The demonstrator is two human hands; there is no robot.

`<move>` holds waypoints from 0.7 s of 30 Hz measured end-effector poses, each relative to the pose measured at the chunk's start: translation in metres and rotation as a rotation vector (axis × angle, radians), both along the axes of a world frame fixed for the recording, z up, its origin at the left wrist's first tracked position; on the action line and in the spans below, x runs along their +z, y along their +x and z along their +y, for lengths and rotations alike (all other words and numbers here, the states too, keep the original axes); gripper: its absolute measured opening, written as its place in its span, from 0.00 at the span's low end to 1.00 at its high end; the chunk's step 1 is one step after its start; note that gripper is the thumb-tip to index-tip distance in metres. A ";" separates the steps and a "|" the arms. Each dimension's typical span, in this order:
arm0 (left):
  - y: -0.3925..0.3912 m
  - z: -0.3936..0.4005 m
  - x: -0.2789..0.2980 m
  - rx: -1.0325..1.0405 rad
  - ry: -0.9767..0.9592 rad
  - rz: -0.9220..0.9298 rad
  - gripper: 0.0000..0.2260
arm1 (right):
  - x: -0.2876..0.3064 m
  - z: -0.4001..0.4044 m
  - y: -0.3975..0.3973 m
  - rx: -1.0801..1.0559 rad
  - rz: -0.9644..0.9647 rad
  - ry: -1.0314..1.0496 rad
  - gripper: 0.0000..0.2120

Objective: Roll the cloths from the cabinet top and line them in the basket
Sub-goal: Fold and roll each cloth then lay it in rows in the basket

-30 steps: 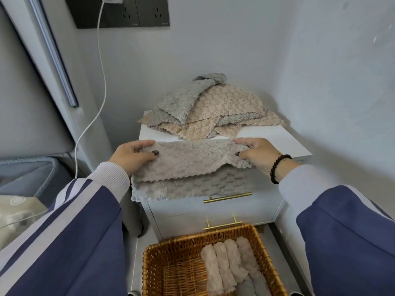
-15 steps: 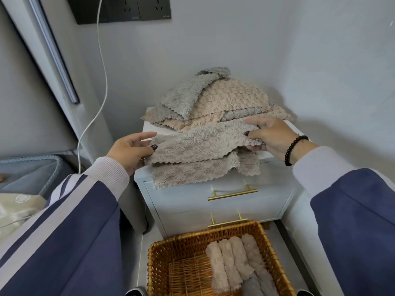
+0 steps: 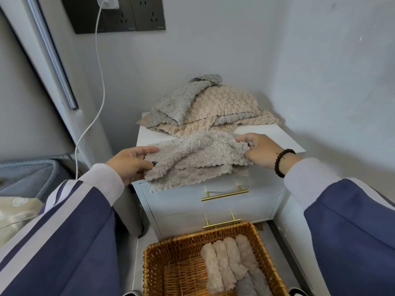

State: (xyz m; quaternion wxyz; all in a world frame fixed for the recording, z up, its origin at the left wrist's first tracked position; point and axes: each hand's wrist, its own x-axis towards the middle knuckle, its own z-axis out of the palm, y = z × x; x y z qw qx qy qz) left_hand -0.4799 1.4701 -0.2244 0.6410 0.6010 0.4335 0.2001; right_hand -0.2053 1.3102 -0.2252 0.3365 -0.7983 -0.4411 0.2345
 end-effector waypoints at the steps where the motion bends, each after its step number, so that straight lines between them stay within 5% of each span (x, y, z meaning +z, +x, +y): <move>1: -0.001 0.002 0.000 -0.001 0.010 0.014 0.24 | 0.001 0.001 -0.001 0.005 -0.030 -0.005 0.28; 6: 0.000 0.006 0.003 0.151 0.015 -0.027 0.20 | 0.006 0.009 0.000 -0.003 -0.075 -0.056 0.30; 9: 0.003 0.008 0.006 0.321 -0.026 -0.202 0.13 | 0.010 0.014 0.001 -0.029 -0.016 0.006 0.34; 13: 0.004 0.017 0.013 0.487 0.016 -0.335 0.16 | 0.018 0.024 -0.008 -0.054 0.174 0.165 0.32; 21: 0.007 0.012 0.014 0.273 -0.117 0.030 0.05 | 0.018 0.024 -0.010 -0.185 0.637 0.241 0.22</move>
